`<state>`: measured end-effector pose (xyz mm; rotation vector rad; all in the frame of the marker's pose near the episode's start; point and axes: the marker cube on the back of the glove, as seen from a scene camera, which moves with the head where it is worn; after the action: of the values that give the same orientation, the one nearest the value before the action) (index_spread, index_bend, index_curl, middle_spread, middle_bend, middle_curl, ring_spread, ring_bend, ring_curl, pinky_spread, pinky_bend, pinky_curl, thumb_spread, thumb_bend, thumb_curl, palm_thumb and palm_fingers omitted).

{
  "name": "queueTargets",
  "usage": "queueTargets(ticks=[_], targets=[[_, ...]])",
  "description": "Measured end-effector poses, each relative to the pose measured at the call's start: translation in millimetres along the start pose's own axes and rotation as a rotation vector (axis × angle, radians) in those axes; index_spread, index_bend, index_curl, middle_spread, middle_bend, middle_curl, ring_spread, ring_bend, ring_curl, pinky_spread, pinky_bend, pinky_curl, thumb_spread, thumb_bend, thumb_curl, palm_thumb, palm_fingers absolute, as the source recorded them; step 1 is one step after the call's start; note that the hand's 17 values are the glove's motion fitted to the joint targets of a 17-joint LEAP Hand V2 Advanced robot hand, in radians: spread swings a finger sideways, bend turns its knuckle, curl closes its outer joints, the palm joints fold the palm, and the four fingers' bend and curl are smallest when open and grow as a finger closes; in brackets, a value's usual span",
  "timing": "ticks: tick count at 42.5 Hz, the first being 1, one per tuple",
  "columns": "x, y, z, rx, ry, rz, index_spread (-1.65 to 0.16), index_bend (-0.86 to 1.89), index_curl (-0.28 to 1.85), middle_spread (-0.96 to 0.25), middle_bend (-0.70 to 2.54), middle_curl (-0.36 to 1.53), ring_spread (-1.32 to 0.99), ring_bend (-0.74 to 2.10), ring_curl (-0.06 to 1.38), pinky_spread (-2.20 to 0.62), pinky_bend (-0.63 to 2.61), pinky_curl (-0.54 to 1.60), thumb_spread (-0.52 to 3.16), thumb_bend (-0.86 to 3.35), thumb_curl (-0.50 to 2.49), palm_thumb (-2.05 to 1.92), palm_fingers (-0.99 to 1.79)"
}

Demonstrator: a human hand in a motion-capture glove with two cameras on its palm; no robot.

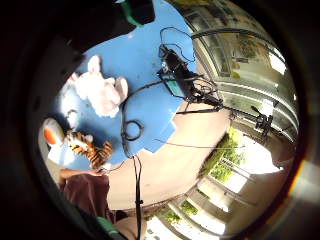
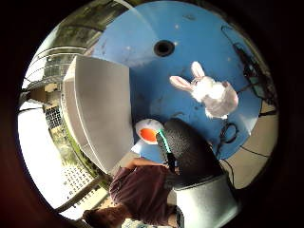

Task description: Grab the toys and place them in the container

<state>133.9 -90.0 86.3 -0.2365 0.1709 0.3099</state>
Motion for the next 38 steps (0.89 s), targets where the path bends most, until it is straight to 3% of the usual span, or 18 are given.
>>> queueTargets(ticks=[12,16,17,22,25,26,27,30,38], targets=[[-0.2,-37.0,130.9,-0.201,-0.029,-0.099,-0.21,0.01,0.07,0.01,0.12,0.18,0.03,0.52,0.25,0.02,1.24,0.31,1.27,0.07,0.27,0.18,-0.24],[0.7,-43.0,155.6,-0.15,-0.085,-0.106,-0.21,0.04,0.06,0.0,0.21,0.2,-0.04,0.8,0.31,-0.08,1.26,0.31,1.37,0.22,0.32,0.42,0.11],[2.1,-43.8,158.0,-0.124,-0.1,-0.108,-0.22,0.08,0.06,-0.01,0.22,0.21,-0.09,0.88,0.33,-0.15,1.3,0.33,1.41,0.25,0.34,0.47,0.32],[5.3,-43.8,162.5,0.0,-0.138,-0.113,-0.19,0.32,0.11,-0.08,0.41,0.27,-0.23,0.93,0.32,-0.33,1.16,0.27,1.5,0.37,0.38,0.63,0.91],[1.0,-41.2,164.8,0.088,-0.161,-0.133,-0.17,0.47,0.17,-0.1,0.44,0.29,-0.27,0.97,0.36,-0.39,1.04,0.25,1.52,0.4,0.39,0.68,1.09],[-0.9,-40.3,165.4,0.118,-0.173,-0.141,-0.16,0.46,0.17,-0.11,0.43,0.29,-0.28,0.93,0.35,-0.4,1.06,0.27,1.52,0.41,0.4,0.7,1.03],[-2.5,-39.3,165.7,0.145,-0.185,-0.15,-0.15,0.55,0.21,-0.12,0.54,0.33,-0.29,1.0,0.39,-0.42,0.94,0.24,1.52,0.42,0.4,0.72,1.24],[-4.4,-37.5,165.4,0.192,-0.195,-0.176,-0.12,0.64,0.26,-0.15,0.78,0.41,-0.3,1.05,0.41,-0.45,0.82,0.23,1.53,0.45,0.42,0.77,1.41],[-1.7,-33.2,148.6,0.072,-0.184,-0.212,-0.04,0.97,0.4,-0.17,0.99,0.5,-0.3,1.18,0.48,-0.47,0.72,0.25,1.64,0.61,0.51,0.95,1.49]])
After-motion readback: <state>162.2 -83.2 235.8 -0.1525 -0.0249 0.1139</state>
